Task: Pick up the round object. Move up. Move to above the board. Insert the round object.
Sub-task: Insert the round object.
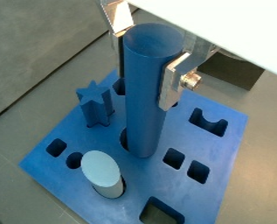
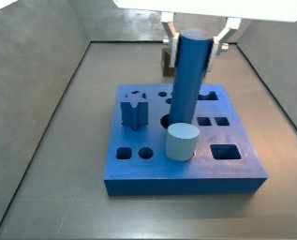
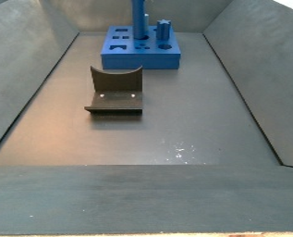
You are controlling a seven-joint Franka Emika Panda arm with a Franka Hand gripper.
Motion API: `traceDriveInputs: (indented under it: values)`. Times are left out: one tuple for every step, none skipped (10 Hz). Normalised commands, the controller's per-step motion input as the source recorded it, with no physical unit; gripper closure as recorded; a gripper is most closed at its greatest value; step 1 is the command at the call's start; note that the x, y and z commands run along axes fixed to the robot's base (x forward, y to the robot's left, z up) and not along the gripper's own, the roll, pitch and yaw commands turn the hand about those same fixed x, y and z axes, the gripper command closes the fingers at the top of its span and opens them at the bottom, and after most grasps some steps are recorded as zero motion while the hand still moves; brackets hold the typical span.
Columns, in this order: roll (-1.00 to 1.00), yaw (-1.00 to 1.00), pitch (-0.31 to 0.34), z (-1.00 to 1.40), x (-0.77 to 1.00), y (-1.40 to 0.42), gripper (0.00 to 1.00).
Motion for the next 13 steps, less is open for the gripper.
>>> traceDriveInputs:
  values:
    - [0.03,-0.10,0.056,0.00,-0.07,0.00,1.00]
    - [0.04,-0.13,0.059,0.00,-0.10,0.00,1.00]
    - [0.06,-0.13,0.077,0.00,-0.12,0.00,1.00]
    - [0.06,-0.13,0.097,0.00,-0.12,0.01,1.00]
    - [0.05,-0.11,0.076,0.00,-0.09,0.01,1.00]
    - [0.03,-0.10,0.040,-0.05,-0.07,0.00,1.00]
    - [0.00,-0.10,0.021,-0.08,-0.01,0.00,1.00]
    - [0.00,-0.09,0.019,-0.08,0.00,0.00,1.00]
    - [0.02,-0.11,0.000,-0.42,0.09,0.00,1.00]
    - [0.03,-0.12,0.000,-0.76,0.15,0.00,1.00]
    - [0.05,-0.13,-0.024,-0.90,0.15,-0.06,1.00]
    - [0.04,-0.13,-0.031,-0.90,0.15,-0.07,1.00]
    - [0.07,-0.12,-0.011,-0.81,0.11,-0.10,1.00]
